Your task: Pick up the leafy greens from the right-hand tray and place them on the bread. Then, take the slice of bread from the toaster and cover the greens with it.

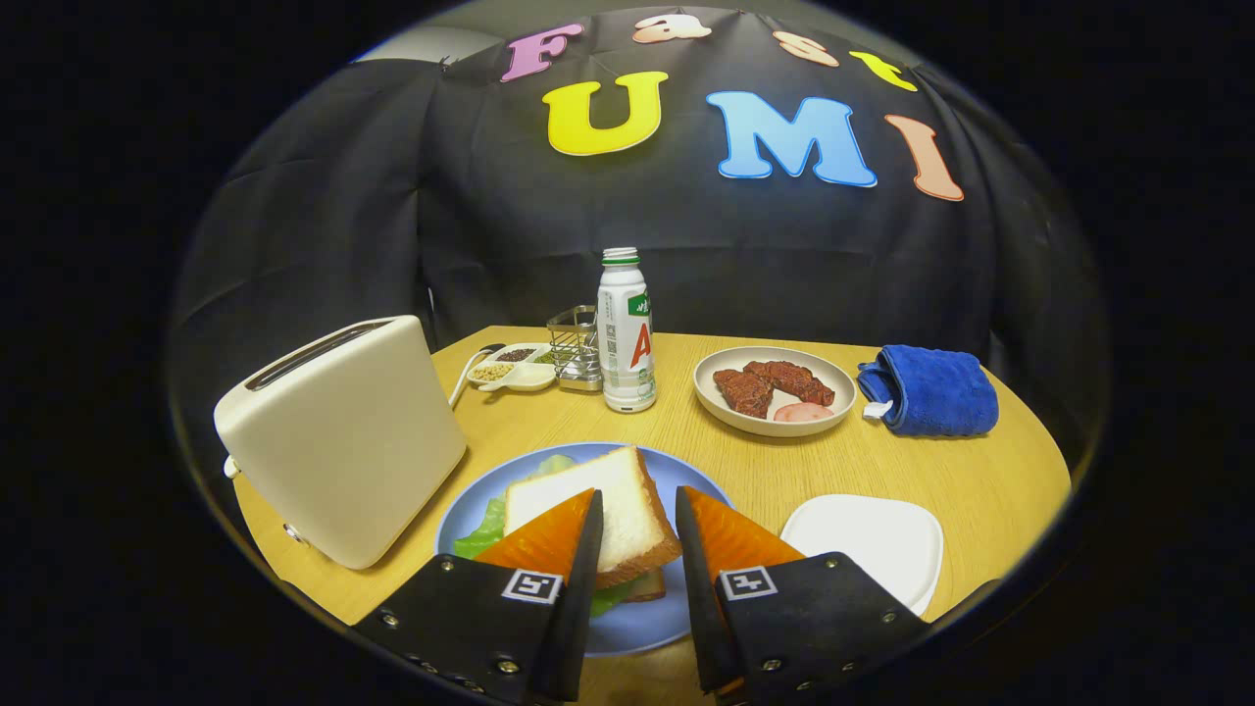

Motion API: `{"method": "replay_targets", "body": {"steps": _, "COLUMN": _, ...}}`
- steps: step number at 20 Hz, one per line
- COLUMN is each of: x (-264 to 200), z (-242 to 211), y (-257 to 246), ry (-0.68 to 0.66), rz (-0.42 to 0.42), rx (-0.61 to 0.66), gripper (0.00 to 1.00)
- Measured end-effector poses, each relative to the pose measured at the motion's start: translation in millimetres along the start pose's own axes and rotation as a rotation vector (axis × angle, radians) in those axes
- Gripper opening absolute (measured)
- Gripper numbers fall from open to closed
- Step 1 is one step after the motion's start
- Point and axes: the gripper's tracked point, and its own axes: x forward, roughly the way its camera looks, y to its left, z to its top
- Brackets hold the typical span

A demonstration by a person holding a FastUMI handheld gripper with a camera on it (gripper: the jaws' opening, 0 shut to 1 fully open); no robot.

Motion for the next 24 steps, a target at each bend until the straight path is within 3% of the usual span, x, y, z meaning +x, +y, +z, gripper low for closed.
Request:
{"method": "replay_targets", "body": {"steps": 6, "x": -5, "z": 13, "y": -19, "ry": -0.051, "rz": -0.064, "rx": -0.015, "gripper": 0.47}}
{"method": "replay_targets", "body": {"steps": 14, "x": -52, "z": 57, "y": -20, "ry": -0.203, "rz": -0.038, "rx": -0.009, "gripper": 0.46}}
{"method": "replay_targets", "body": {"steps": 20, "x": -90, "z": 50, "y": -50, "ry": -0.255, "rz": -0.049, "rx": -0.038, "gripper": 0.46}}
{"method": "replay_targets", "body": {"steps": 24, "x": -116, "z": 45, "y": -84, "ry": -0.317, "rz": -0.024, "rx": 0.035, "gripper": 0.46}}
